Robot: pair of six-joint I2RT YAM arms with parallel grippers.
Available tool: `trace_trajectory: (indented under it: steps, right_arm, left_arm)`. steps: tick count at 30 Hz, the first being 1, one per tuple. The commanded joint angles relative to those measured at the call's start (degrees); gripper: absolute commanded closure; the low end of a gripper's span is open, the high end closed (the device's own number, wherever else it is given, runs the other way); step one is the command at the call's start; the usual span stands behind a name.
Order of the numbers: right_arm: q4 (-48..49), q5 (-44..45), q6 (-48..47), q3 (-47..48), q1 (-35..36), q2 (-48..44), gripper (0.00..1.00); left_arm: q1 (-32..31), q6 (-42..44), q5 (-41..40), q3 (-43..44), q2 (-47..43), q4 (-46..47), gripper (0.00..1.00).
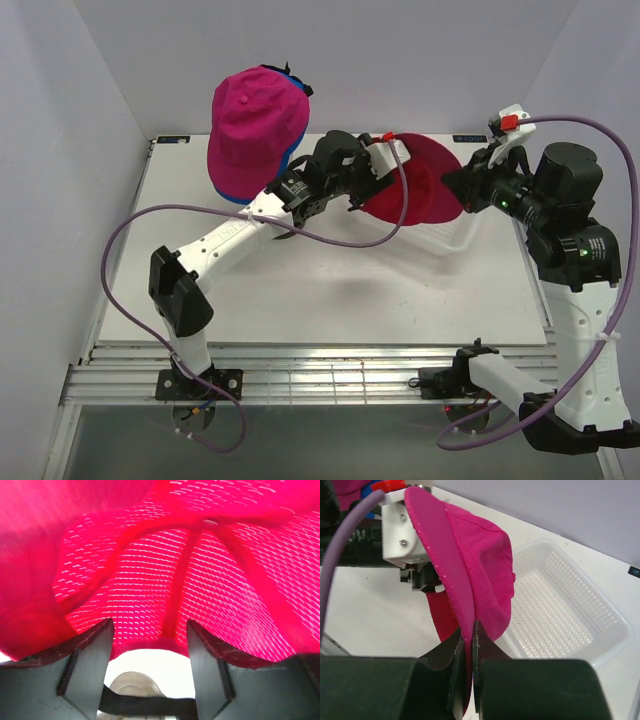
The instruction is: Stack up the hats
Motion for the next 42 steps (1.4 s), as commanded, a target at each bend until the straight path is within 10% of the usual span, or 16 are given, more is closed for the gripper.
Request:
trace_trajectory:
  steps: [1, 7, 15, 29, 42]
  right_arm:
    - [0.5, 7.9, 1.58, 1.52, 0.9, 0.68, 0.92]
    - [2.79, 17.6, -0.71, 6.7, 0.98, 10.17, 0.92]
    - [3.5, 20.05, -1.67, 21.26, 0.9, 25.46, 0.92]
    - [13.5, 33.23, -1.49, 43.35, 10.11, 44.98, 0.92]
    - [46.18, 55.29, -27.4, 46.61, 28.83, 52.01, 0.92]
  left_arm:
    - [0.74, -2.48, 15.23, 3.39, -2.43, -6.99, 0.29]
    - [0.74, -2.83, 32.6, 5.15, -4.8, -17.01, 0.22]
    - [0.74, -5.99, 30.51, 10.59, -7.62, -20.89, 0.17]
    - [4.24, -4.5, 4.6, 18.32, -17.19, -26.79, 0.18]
    - [19.9, -4.59, -8.77, 13.88, -28.27, -28.27, 0.3]
